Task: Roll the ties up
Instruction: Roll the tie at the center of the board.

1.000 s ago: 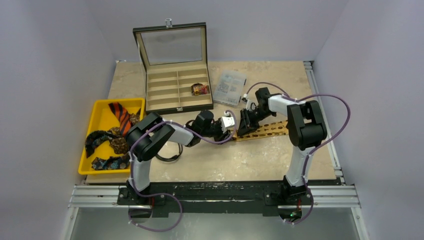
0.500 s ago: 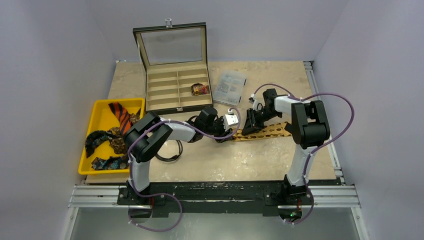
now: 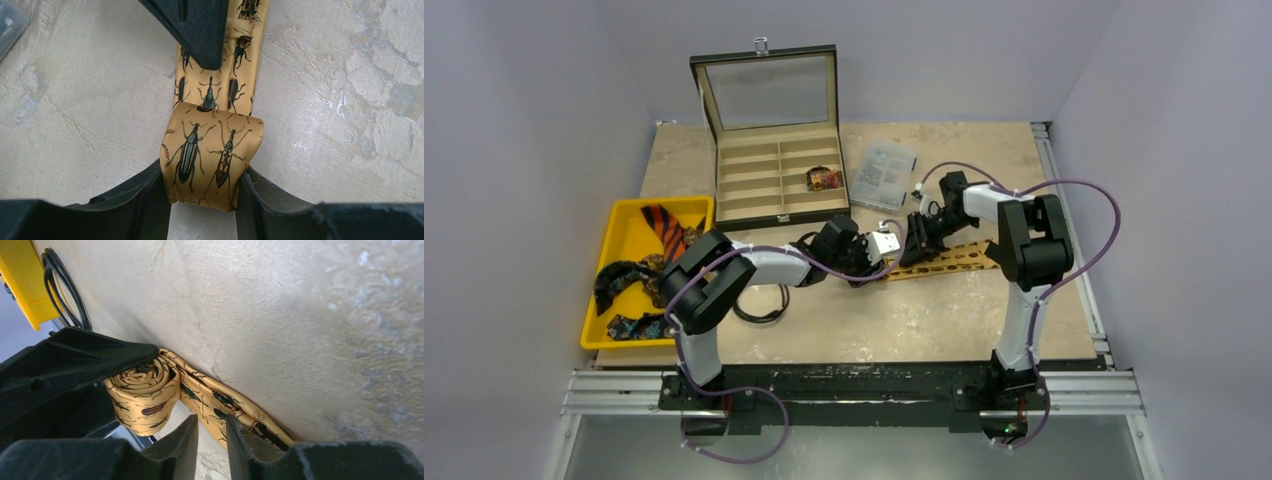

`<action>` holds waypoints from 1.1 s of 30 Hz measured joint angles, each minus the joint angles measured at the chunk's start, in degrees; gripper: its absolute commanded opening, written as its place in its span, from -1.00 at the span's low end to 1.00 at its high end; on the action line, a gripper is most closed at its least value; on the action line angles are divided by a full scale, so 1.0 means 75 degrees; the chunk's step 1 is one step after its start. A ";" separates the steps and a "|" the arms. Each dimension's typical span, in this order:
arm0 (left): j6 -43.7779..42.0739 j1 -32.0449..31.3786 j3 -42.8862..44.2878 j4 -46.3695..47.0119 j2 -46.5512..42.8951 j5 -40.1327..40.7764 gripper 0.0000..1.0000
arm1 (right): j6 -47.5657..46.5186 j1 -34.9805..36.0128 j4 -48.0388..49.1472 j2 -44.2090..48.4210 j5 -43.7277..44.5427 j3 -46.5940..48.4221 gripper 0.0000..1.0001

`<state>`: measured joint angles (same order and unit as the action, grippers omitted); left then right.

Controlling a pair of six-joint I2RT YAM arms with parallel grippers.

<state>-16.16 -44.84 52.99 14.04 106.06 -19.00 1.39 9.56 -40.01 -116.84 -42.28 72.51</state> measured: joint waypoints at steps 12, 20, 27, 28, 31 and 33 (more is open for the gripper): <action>-0.0076 -0.0096 0.0769 -0.1183 0.0224 0.0373 -1.00 | -0.0189 -0.0047 0.0052 0.0886 -0.0868 -0.0195 0.13; -0.0076 -0.0099 0.0938 -0.1437 0.0280 0.0376 -1.00 | 0.0519 0.0300 0.0670 0.0653 -0.1408 -0.0405 0.04; -0.0073 -0.0114 0.0979 -0.1501 0.0297 0.0396 -0.97 | 0.0877 0.0481 0.1058 0.0187 -0.1690 -0.0402 -0.83; -0.0070 -0.0111 0.0994 -0.1518 0.0303 0.0393 -0.90 | 0.0857 0.0481 0.1061 0.0184 -0.1740 -0.0399 -1.00; -0.0052 -0.0111 0.1026 -0.1556 0.0318 0.0364 -0.53 | 0.0801 0.0484 0.0935 0.0149 -0.1781 -0.0303 -1.00; -0.0047 -0.0105 0.1026 -0.1542 0.0323 0.0283 -0.32 | 0.0702 0.0481 0.0828 0.0096 -0.1754 -0.0230 -1.00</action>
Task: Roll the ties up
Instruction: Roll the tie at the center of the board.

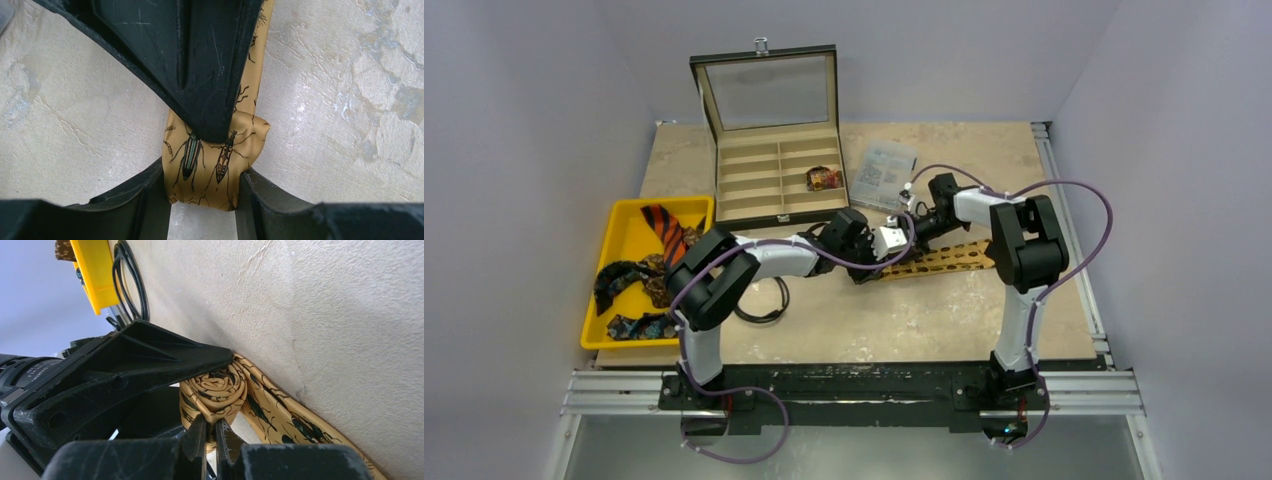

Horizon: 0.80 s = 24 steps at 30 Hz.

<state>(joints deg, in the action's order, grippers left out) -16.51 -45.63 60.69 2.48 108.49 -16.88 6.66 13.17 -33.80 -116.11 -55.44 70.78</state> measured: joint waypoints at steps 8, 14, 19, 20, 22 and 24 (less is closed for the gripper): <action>-0.0006 0.0446 -0.0399 0.0749 0.0000 -0.1160 0.07 | -0.0417 -0.0012 -0.0493 -0.0347 0.0137 0.0318 -1.00; 0.0085 0.0670 -0.1157 0.2282 0.0000 -0.1920 0.20 | -0.0629 -0.0128 -0.0673 -0.0376 0.0396 0.0318 -1.00; 0.0388 0.0691 -0.1612 0.3666 0.0184 -0.2253 0.39 | -0.0755 -0.0172 -0.0831 -0.0420 0.0764 0.0393 -1.00; 0.0495 0.0691 -0.1705 0.4030 0.0256 -0.2305 0.39 | -0.0793 -0.0172 -0.0833 -0.0449 0.0901 0.0420 -1.00; 0.0670 0.0691 -0.1865 0.4654 0.0420 -0.2375 0.39 | -0.0848 -0.0175 -0.0839 -0.0507 0.1145 0.0431 -1.00; 0.0848 0.0697 -0.1941 0.5182 0.0592 -0.2428 0.39 | -0.0857 -0.0184 -0.0874 -0.0513 0.1209 0.0455 -1.00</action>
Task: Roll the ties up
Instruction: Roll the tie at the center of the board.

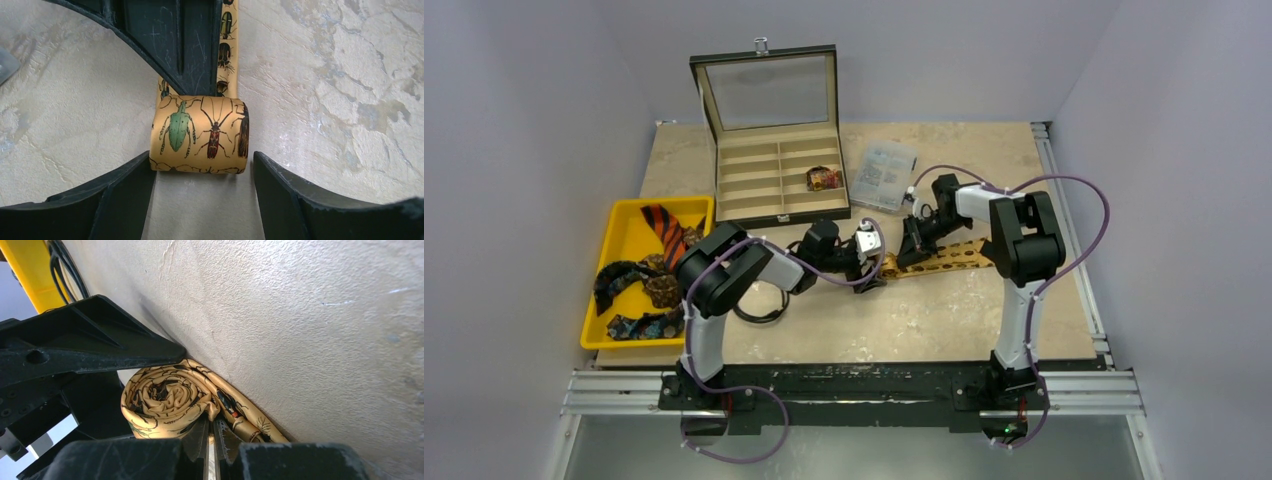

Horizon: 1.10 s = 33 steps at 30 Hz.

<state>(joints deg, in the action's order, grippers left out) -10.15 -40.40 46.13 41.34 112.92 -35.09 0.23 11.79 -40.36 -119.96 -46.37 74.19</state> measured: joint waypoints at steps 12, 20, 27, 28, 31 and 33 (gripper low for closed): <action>0.1105 -0.0058 0.0361 0.1492 0.0833 -0.0050 0.22 | -0.0026 0.0041 -0.0117 0.0000 0.0224 0.0096 -1.00; 0.1378 -0.0274 0.0624 0.1629 0.1102 0.0254 -0.44 | 0.0003 0.0032 -0.0096 0.0000 0.0213 0.0096 -1.00; 0.0484 -0.0458 0.0621 0.0192 0.0458 0.0764 -0.63 | -0.0061 0.0044 -0.0105 0.0047 0.0003 0.0047 -0.42; 0.0367 -0.0478 0.0621 -0.0119 0.0306 0.0836 -0.64 | -0.0108 0.0047 -0.0134 0.0082 -0.0017 0.0047 -0.33; 0.0009 -0.0527 0.0641 -0.0886 -0.0076 0.1017 -0.66 | -0.0312 -0.0012 -0.0286 0.0297 -0.0044 0.0047 -0.13; -0.0210 -0.0542 0.0752 -0.1451 -0.0146 0.1163 -0.67 | -0.0478 -0.0169 -0.0396 0.0504 -0.0093 0.0047 0.00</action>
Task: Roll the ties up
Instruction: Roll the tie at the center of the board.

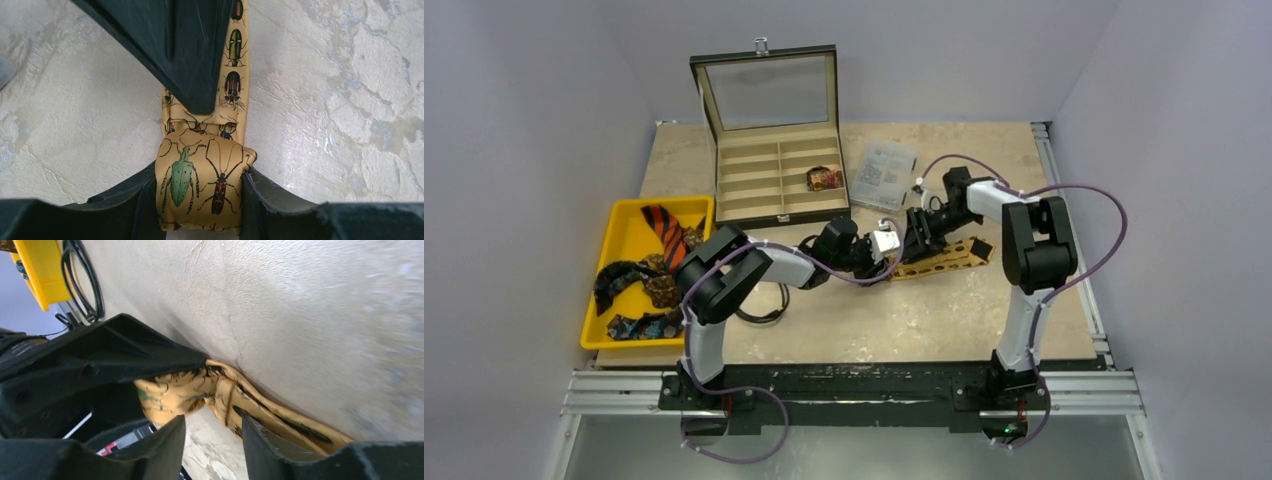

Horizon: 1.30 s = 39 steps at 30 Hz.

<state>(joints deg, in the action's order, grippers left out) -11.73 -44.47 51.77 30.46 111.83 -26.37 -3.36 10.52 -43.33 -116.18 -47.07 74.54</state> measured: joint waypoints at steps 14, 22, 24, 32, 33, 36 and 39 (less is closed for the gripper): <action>-0.0414 -0.0143 0.1652 -0.2736 0.0291 0.0548 -0.53 | 0.0370 0.0064 0.0592 0.0699 -0.0720 -0.0475 0.06; -0.0431 -0.0213 0.1886 -0.3191 0.0329 0.0691 -0.28 | 0.0659 0.0108 0.0775 0.0312 -0.0723 -0.0469 -1.00; -0.0463 -0.0210 0.1886 -0.3182 0.0329 0.0650 -0.07 | 0.0635 0.0061 0.0702 0.0248 -0.0737 -0.0449 -1.00; -0.0408 0.0082 0.1192 -0.1888 0.0286 -0.0350 0.19 | 0.0504 -0.0251 0.0361 -0.0061 -0.0769 -0.0420 -1.00; -0.0338 0.0114 0.1052 -0.1588 0.0286 -0.0446 0.20 | 0.0487 -0.0283 0.0312 -0.0093 -0.0769 -0.0417 -1.00; -0.0076 0.0163 0.0717 -0.0793 0.0289 -0.0635 0.21 | 0.0411 -0.0356 0.0111 -0.0210 -0.0717 -0.0315 -1.00; 0.0245 0.0184 0.0504 0.0047 0.0402 -0.0787 0.26 | 0.0356 -0.0393 -0.0134 -0.0361 -0.0656 -0.0140 -1.00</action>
<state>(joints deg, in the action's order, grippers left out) -9.89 -43.09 55.55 30.81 114.85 -32.27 -0.69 7.57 -44.34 -118.89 -51.99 73.49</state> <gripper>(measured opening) 0.609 0.060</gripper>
